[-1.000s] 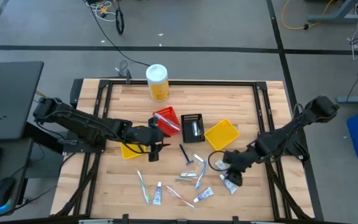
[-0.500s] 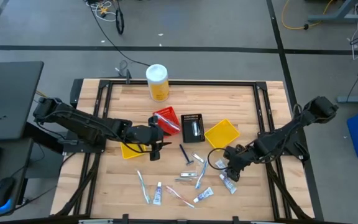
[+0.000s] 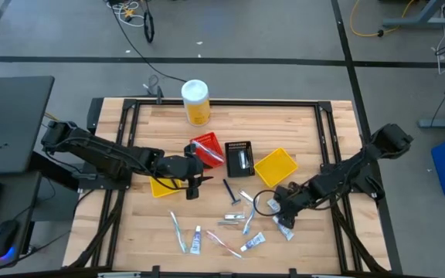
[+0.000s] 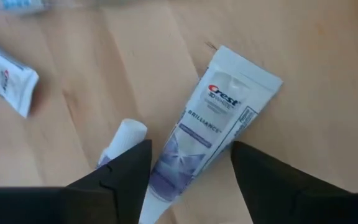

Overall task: Pick & Place Travel size toiletries
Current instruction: Put the white toothpaste into the right yellow bin

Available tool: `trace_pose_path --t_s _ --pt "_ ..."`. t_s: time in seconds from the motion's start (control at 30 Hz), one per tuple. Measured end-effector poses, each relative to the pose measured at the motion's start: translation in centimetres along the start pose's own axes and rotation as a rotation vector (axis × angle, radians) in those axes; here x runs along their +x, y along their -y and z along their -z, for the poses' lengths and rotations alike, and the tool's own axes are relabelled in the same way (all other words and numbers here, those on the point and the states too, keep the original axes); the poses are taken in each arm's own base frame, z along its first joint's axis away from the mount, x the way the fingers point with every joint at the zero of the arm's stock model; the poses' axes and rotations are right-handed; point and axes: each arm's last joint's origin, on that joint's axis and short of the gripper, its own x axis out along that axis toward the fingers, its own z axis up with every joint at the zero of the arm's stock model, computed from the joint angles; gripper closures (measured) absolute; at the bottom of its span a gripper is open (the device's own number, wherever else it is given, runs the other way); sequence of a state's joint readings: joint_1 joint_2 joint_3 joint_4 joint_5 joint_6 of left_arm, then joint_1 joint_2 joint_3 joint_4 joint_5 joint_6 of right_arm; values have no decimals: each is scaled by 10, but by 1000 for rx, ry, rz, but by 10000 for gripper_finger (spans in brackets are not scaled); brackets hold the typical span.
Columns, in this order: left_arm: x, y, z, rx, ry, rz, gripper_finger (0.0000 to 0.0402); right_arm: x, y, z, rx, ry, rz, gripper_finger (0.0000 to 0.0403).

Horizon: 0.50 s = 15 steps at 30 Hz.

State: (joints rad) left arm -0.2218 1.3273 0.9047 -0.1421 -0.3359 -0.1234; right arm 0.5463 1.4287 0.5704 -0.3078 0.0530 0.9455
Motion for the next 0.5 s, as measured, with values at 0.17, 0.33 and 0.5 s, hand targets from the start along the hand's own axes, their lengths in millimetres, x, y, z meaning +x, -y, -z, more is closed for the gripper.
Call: trace_pose_path --t_s 0.17,0.33,0.5 --pt "0 0 0 9 -2 0 237 7 2 2 -158 -28 43 193" --pt "0 0 0 10 -3 0 237 6 6 4 -194 -34 90 227" --pt "0 0 0 9 -4 0 237 6 6 2 -191 -17 81 270"
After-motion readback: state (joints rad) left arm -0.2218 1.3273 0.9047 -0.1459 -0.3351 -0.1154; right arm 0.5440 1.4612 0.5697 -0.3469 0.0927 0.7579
